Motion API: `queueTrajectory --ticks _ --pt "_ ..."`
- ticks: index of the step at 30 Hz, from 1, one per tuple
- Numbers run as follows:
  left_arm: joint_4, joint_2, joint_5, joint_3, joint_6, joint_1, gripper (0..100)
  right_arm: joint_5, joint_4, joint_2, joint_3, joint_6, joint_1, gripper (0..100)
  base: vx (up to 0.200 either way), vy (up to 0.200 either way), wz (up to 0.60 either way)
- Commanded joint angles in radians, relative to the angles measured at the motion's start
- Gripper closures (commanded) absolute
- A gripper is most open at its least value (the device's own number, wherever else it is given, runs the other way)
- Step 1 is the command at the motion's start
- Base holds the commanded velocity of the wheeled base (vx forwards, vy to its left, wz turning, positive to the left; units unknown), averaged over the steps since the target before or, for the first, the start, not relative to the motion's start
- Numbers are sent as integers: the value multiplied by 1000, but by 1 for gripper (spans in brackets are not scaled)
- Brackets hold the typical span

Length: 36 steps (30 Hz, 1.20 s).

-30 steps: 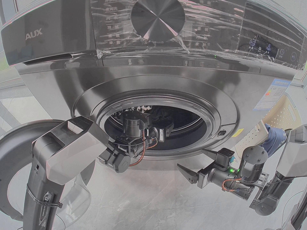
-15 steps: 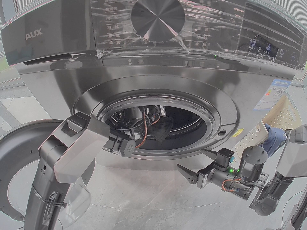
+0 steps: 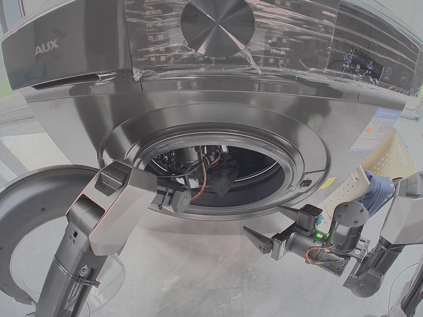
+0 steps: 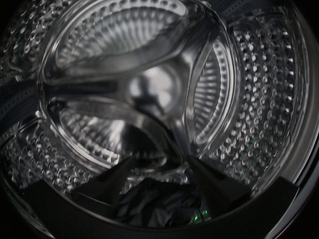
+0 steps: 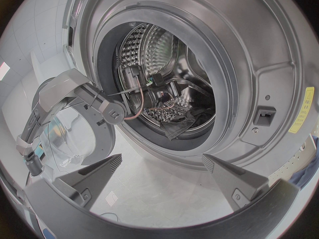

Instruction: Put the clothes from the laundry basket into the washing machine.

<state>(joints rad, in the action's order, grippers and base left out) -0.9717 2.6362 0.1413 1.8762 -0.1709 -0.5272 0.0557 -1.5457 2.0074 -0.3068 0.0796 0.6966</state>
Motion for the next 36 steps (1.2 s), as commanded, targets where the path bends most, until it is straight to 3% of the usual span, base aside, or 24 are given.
queueTrajectory --ticks 1,6,13,17,18,26,36 --pt "13 -59 -5 -177 1 -8 0 1 -1 4 0 0 4 0 0 0 0" --pt "42 -96 -19 -301 5 -20 0 1 -1 11 0 0 6 0 0 0 0" --pt "87 -73 -34 -316 13 -17 0 3 -1 13 0 2 17 0 0 0 0" --pt "126 -68 -37 -316 36 -16 0 3 -1 14 0 2 17 0 0 0 0" --pt "131 -67 -37 -315 37 -16 100 3 -1 14 0 2 17 0 0 0 0" --pt "119 -67 -49 -278 33 -22 100 3 -1 14 0 0 18 0 0 0 0" --pt "31 24 -23 -35 27 -14 100 3 -1 14 -2 2 18 0 0 0 0"
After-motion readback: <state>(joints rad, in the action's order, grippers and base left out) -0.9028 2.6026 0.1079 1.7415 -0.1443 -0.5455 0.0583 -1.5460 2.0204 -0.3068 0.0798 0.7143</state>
